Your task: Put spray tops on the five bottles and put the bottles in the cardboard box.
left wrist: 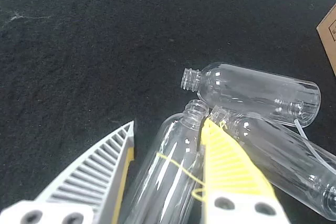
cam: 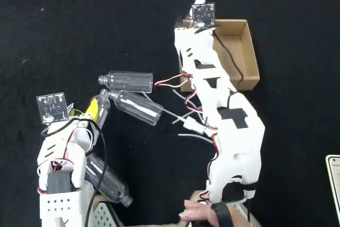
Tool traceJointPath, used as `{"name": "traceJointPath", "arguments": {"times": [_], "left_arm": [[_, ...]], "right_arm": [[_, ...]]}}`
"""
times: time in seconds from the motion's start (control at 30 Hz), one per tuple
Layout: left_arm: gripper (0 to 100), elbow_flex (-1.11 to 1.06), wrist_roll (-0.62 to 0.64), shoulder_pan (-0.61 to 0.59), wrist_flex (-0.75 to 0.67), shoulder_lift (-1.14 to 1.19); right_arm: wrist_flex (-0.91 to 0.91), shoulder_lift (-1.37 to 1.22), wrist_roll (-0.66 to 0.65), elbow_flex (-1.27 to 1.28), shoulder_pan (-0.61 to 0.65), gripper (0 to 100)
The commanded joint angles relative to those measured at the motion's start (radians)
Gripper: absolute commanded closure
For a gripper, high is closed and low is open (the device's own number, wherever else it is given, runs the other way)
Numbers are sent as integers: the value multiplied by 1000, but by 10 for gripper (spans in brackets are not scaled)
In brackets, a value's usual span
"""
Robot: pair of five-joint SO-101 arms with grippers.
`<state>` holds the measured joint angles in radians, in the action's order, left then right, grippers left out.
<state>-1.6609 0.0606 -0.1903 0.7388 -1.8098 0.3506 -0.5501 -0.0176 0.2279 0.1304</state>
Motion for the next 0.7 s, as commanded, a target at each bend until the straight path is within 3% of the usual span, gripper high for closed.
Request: {"name": "traceJointPath", "arguments": {"times": [0.0, 0.67], "left_arm": [[801, 16, 2, 7, -25, -5], [801, 16, 2, 5, -25, -5]], "right_arm": [[-5, 85, -2, -2, -9, 679], [2, 194, -2, 124, -9, 680]]}}
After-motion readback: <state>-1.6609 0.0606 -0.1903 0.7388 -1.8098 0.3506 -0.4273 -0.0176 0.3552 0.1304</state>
